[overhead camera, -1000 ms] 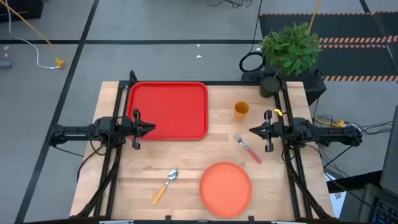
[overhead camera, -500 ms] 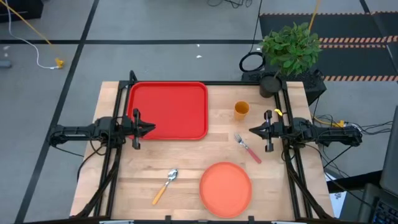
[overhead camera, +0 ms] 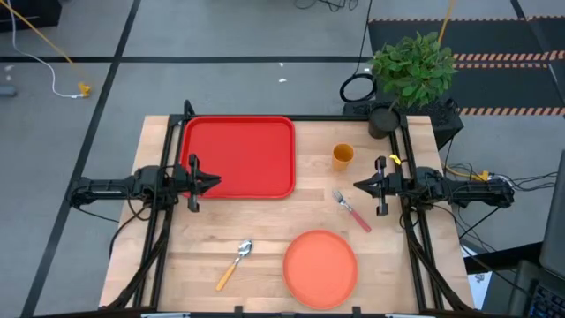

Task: Pick and place plate/cup/fork/spoon on tray

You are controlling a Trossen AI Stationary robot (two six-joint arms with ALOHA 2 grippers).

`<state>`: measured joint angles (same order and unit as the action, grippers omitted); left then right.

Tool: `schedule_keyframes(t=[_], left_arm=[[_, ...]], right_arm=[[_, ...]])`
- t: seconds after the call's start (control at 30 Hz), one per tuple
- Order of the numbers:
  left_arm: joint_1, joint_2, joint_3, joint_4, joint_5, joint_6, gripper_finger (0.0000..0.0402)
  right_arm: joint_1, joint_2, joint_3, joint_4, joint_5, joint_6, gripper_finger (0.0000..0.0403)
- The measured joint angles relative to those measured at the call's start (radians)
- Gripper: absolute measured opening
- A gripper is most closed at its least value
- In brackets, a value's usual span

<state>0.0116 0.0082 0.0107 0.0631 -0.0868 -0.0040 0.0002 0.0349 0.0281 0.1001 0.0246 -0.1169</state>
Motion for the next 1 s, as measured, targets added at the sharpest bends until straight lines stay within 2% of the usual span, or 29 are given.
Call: schedule_keyframes(t=[0.67, 1.0], left_arm=[[0.0, 0.0, 0.0, 0.013, 0.001, 0.0, 0.0047], [0.0, 0.0, 0.0, 0.013, -0.031, 0.027, 0.0047]], right_arm=[[0.0, 0.0, 0.0, 0.0, 0.0, 0.0, 0.0], [0.0, 0.0, 0.0, 0.0, 0.0, 0.0, 0.0]])
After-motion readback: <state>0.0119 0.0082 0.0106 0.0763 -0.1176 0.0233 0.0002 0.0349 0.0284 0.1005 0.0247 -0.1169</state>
